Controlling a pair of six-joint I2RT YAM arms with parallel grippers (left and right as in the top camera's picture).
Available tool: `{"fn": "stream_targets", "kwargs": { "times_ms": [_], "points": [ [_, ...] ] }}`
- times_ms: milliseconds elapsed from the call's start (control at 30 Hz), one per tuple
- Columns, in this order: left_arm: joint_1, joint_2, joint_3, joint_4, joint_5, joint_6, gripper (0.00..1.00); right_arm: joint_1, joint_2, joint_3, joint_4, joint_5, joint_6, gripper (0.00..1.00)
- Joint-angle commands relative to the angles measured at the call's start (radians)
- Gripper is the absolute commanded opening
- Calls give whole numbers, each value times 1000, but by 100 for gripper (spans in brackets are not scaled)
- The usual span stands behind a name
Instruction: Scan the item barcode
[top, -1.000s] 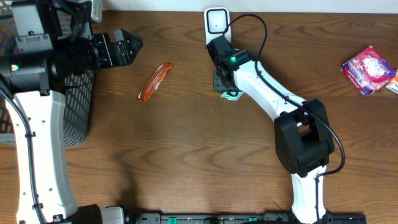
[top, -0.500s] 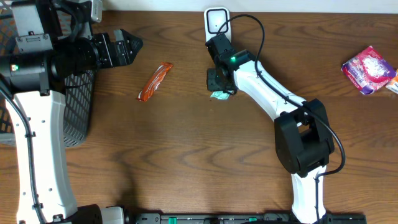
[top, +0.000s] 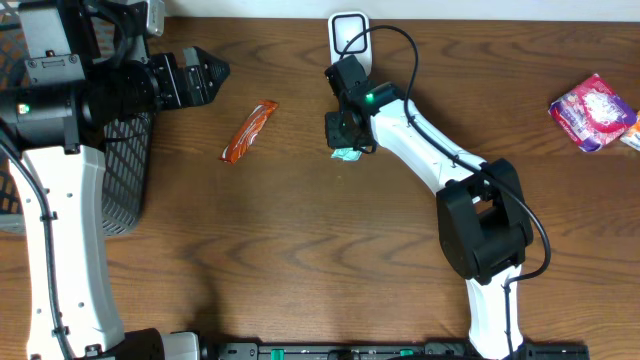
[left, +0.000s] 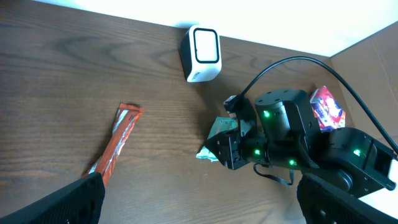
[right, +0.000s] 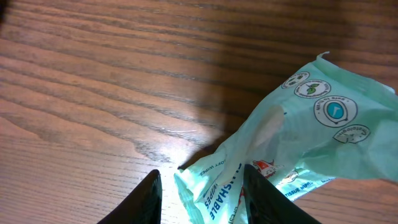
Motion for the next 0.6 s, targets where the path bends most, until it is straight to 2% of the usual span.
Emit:
{"fn": "stream_targets", "kwargs": {
  "times_ms": [0,167,300,567],
  "points": [
    [2,4,4,-1,10,2,98,10,31,18,-2,-26,-30,35],
    [2,4,4,0,10,2,98,10,31,18,16,-126,-74,34],
    [2,4,4,0,10,2,98,17,31,18,15,-138,-100,32],
    [2,4,4,0,10,2,98,32,29,63,-37,-135,-122,34]
  ]
}}
